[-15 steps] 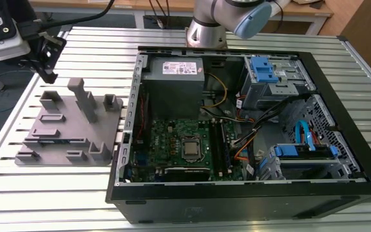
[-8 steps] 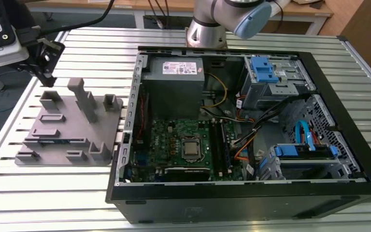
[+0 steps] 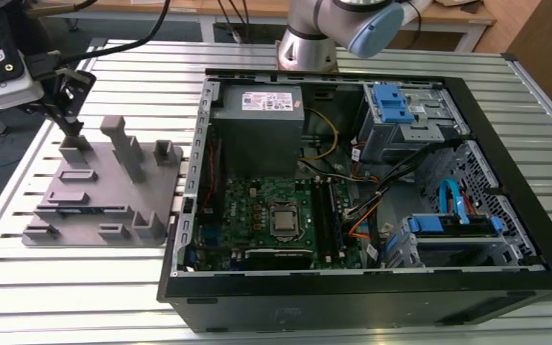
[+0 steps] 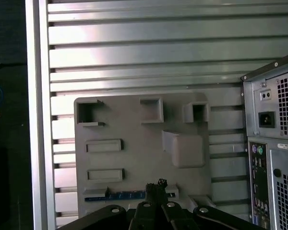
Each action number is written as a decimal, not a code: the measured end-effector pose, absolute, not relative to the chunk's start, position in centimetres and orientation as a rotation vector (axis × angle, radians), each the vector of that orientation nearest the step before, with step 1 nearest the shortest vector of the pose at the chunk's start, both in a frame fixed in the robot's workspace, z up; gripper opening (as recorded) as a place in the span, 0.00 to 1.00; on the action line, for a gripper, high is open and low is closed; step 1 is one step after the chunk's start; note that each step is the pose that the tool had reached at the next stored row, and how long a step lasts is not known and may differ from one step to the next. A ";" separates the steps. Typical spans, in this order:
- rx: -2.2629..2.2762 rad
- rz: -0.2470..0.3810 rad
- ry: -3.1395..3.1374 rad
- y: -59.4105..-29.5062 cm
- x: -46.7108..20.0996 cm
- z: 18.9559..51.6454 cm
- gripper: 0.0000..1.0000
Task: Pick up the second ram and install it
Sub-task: 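Reach for the second ram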
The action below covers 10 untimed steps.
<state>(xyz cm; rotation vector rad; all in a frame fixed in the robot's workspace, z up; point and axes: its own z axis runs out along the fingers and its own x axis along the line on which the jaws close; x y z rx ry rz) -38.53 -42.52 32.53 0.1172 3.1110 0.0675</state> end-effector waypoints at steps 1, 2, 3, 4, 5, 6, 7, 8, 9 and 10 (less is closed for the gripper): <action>0.117 0.067 3.111 -42.5 -38.6 32.3 0.11; 0.117 0.067 3.111 -42.5 -38.6 32.2 0.11; 0.117 0.067 3.111 -42.5 -38.6 32.0 0.11; 0.117 0.067 3.111 -42.6 -38.6 31.8 0.11; 0.118 0.068 3.111 -42.6 -38.6 31.6 0.11; 0.118 0.067 3.112 -42.6 -38.6 31.4 0.11; 0.118 0.067 3.112 -42.6 -38.6 31.2 0.11; 0.117 0.067 3.112 -42.6 -38.6 31.1 0.11; 0.117 0.068 3.112 -42.6 -38.6 30.9 0.11; 0.117 0.068 3.112 -42.6 -38.6 30.7 0.11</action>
